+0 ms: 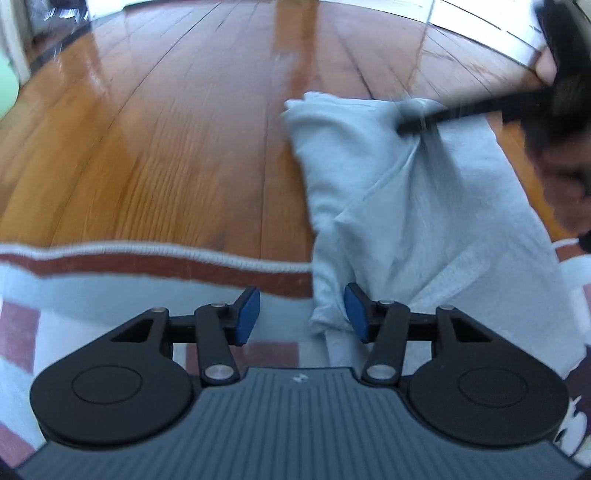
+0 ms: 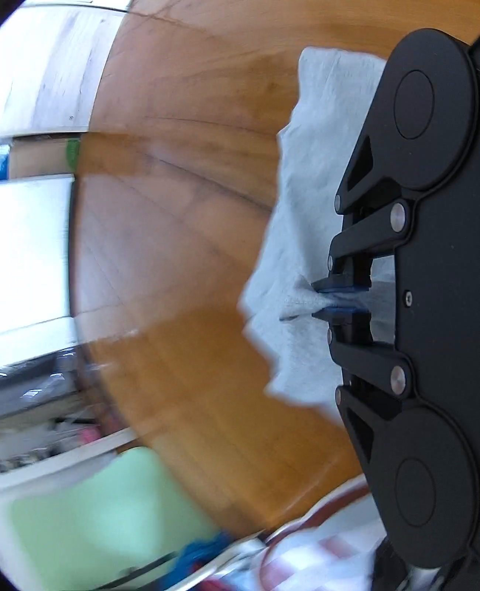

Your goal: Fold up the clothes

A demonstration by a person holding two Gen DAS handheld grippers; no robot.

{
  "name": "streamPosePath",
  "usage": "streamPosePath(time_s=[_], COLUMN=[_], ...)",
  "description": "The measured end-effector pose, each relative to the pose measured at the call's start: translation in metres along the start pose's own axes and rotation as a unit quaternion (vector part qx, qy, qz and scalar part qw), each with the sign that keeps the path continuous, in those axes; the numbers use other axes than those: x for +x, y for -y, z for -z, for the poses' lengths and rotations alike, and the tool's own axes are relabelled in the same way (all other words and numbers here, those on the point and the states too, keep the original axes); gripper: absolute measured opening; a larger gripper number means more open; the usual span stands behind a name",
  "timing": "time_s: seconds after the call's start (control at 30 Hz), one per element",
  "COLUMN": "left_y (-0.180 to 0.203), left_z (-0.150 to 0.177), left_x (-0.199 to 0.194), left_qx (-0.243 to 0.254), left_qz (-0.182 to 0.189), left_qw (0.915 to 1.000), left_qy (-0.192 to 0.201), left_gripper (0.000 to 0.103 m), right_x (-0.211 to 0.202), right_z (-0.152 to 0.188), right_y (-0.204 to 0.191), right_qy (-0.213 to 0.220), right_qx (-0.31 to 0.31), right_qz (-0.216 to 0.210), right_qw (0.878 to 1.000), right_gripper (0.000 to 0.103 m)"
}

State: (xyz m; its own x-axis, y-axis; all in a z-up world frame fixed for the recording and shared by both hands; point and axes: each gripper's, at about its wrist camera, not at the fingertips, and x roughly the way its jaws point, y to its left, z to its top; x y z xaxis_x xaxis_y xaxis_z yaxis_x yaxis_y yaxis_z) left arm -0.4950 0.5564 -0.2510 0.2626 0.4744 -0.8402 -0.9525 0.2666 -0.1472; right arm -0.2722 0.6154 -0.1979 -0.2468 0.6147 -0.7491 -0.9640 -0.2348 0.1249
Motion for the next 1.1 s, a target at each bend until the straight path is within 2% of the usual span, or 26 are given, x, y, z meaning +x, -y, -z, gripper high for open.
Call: streamPosePath(time_s=[0.03,0.07,0.1,0.17,0.2,0.27,0.3,0.37,0.43,0.5,0.53,0.57,0.6,0.63,0.7,0.77,0.83,0.9,1.0,1.03,1.07,1.1], left_y=[-0.005,-0.009,-0.013,-0.013,-0.014,-0.019,-0.020,-0.018,-0.012,0.001,0.010,0.018,0.028,0.035,0.041,0.037,0.034,0.033,0.030,0.028,0.024,0.020], left_z=[0.000,0.000,0.000,-0.002,-0.003,-0.007,-0.009,-0.014,-0.017,-0.018,-0.016,-0.014,-0.012,-0.009,-0.006,-0.003,0.002,0.006,0.003,0.000,-0.002,-0.004], left_x=[-0.002,-0.004,-0.006,-0.017,-0.022,-0.029,-0.028,-0.020,-0.011,0.005,0.008,0.011,0.013,0.012,0.005,-0.004,-0.015,-0.030,-0.051,-0.054,-0.055,-0.055], left_qx=[-0.009,-0.018,-0.024,-0.023,-0.029,-0.055,-0.070,-0.095,-0.101,-0.086,-0.070,-0.053,-0.028,-0.004,0.014,0.003,-0.003,0.007,0.010,-0.002,-0.020,-0.037], left_qz=[0.011,0.021,0.030,0.045,0.057,0.093,0.112,0.146,0.188,0.241,0.251,0.254,0.233,0.215,0.203,0.208,0.208,0.198,0.172,0.158,0.141,0.124], left_qw=[0.9999,0.9996,0.9993,0.9982,0.9968,0.9908,0.9870,0.9797,0.9724,0.9646,0.9645,0.9655,0.9719,0.9766,0.9791,0.9779,0.9774,0.9794,0.9850,0.9873,0.9895,0.9912], left_qy=[0.001,0.002,0.004,0.032,0.049,0.082,0.092,0.099,0.094,0.064,0.045,0.026,0.012,0.011,0.006,-0.015,-0.035,-0.039,-0.003,0.010,0.021,0.029], left_gripper=[0.050,0.048,0.048,0.049,0.049,0.050,0.051,0.051,0.048,0.047,0.047,0.047,0.047,0.047,0.047,0.049,0.050,0.051,0.060,0.061,0.067,0.072], right_x=[0.007,0.013,0.007,-0.008,-0.017,-0.030,-0.036,-0.048,-0.039,-0.028,-0.022,-0.016,-0.012,-0.008,-0.002,-0.022,-0.039,-0.055,-0.083,-0.093,-0.103,-0.112], right_z=[0.006,0.011,0.014,0.018,0.020,0.024,0.026,0.029,0.021,0.013,0.011,0.010,0.013,0.016,0.022,0.038,0.060,0.083,0.108,0.115,0.123,0.133], right_y=[-0.002,-0.004,-0.005,-0.008,-0.009,-0.011,-0.013,-0.016,-0.017,-0.019,-0.020,-0.021,-0.022,-0.023,-0.024,-0.023,-0.020,-0.019,-0.013,-0.010,-0.007,0.003], right_qy=[-0.014,-0.025,-0.015,-0.006,-0.004,0.005,0.009,0.016,0.000,-0.017,-0.038,-0.059,-0.078,-0.097,-0.132,-0.106,-0.098,-0.088,-0.084,-0.078,-0.073,-0.067], right_qx=[-0.023,-0.044,-0.046,-0.028,-0.011,0.015,0.029,0.055,0.077,0.099,0.106,0.111,0.107,0.102,0.092,0.062,0.041,0.014,-0.015,-0.010,-0.002,0.032], right_qz=[0.037,0.071,0.082,0.083,0.073,0.019,-0.008,-0.060,-0.087,-0.115,-0.130,-0.142,-0.137,-0.133,-0.125,-0.138,-0.149,-0.137,-0.092,-0.086,-0.081,-0.086], right_qw=[0.999,0.996,0.995,0.996,0.997,1.000,1.000,0.997,0.993,0.988,0.985,0.982,0.982,0.981,0.979,0.983,0.983,0.987,0.992,0.993,0.994,0.994], right_gripper=[0.036,0.038,0.043,0.045,0.045,0.048,0.052,0.052,0.052,0.053,0.053,0.053,0.053,0.053,0.052,0.052,0.051,0.047,0.047,0.047,0.048,0.050])
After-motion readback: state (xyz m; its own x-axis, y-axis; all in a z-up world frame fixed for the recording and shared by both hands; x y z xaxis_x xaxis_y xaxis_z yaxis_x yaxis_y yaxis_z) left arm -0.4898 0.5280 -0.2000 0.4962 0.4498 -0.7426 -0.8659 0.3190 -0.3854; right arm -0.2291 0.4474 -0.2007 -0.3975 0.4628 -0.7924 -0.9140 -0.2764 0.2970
